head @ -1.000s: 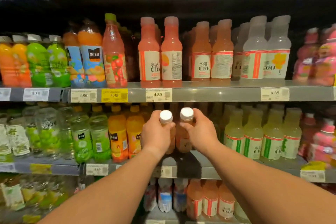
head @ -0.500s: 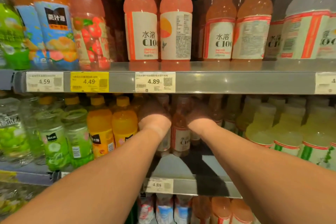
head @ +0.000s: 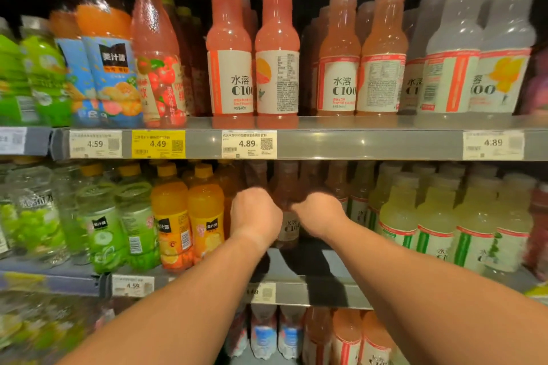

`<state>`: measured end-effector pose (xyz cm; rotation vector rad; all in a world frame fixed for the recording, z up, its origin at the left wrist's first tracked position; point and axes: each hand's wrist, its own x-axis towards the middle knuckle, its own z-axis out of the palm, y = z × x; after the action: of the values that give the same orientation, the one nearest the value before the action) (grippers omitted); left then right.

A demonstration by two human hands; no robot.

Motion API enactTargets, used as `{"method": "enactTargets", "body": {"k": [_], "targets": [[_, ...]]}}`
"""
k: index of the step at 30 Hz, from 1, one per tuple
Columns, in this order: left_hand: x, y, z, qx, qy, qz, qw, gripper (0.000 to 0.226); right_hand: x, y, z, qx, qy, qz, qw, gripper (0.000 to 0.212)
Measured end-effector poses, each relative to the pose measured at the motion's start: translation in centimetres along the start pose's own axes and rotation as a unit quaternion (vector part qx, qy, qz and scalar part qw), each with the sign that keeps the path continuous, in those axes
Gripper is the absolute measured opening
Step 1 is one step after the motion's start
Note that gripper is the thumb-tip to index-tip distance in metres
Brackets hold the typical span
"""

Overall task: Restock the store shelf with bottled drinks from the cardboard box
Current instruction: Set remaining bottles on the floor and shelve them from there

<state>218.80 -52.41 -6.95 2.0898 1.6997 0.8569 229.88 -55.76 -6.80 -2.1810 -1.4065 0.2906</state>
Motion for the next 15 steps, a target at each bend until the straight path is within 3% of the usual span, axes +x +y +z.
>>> {"method": "enactTargets", "body": {"k": [2, 6, 15], "targets": [[-2.1, 0.1, -0.3, -0.02, 0.037, 0.032, 0.999, 0.024, -2.5, 0.6, -0.5, 0.037, 0.064, -0.01, 0.997, 0.036], [-7.0, 0.9, -0.9, -0.04, 0.016, 0.098, 0.994, 0.064, -9.4, 2.6, -3.3, 0.034, 0.125, -0.032, 0.991, 0.061], [-19.8, 3.9, -1.6, -0.048, -0.034, 0.159, 0.986, 0.064, -25.3, 9.7, -8.4, 0.053, 0.177, 0.044, 0.982, 0.06]]}}
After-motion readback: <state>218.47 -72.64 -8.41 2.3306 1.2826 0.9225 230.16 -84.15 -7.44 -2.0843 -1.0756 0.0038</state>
